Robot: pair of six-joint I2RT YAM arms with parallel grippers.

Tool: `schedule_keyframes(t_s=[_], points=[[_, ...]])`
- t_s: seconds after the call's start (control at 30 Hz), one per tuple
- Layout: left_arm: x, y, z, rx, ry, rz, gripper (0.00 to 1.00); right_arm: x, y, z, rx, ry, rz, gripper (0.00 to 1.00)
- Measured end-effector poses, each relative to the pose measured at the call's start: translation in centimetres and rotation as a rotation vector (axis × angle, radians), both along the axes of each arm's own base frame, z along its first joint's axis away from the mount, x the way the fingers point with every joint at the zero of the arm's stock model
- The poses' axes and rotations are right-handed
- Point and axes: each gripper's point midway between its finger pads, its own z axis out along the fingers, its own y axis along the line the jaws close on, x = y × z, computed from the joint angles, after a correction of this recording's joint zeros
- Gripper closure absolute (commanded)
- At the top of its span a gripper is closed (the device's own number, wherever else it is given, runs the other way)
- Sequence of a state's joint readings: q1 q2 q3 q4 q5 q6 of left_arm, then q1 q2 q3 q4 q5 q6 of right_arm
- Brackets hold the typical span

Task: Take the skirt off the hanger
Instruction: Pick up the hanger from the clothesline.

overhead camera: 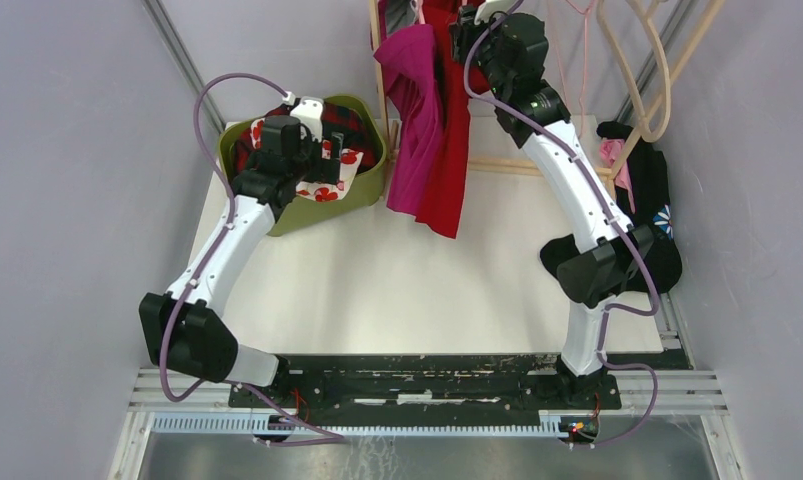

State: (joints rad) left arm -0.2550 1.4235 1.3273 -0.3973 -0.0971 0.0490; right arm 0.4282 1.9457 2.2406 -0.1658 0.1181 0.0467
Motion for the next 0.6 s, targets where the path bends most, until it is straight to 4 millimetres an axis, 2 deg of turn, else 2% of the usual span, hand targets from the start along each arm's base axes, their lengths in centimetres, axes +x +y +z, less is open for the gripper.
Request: schedule_keyframes(t_s=[0.23, 0.47, 0.53, 0.6], points=[[-0.6, 0.3, 0.4, 0.013, -0.003, 0.000, 0.01, 0.7, -1.0, -0.2, 0.010, -0.004, -0.055, 0.60], [-0.9, 0.5, 0.5, 0.019, -0.005, 0.001, 0.01, 1.6, -2.3, -1.0, 0.020, 0.004, -0.105, 0.65], [-0.9, 0.5, 0.5, 0.020, -0.005, 0.001, 0.01, 1.7, -2.4, -1.1, 0.021, 0.004, -0.111, 0.70], [-0.9, 0.6, 0.5, 0.023, -0.005, 0.005, 0.01, 1.7, -2.5, -1.1, 0.022, 0.004, -0.112, 0.82]])
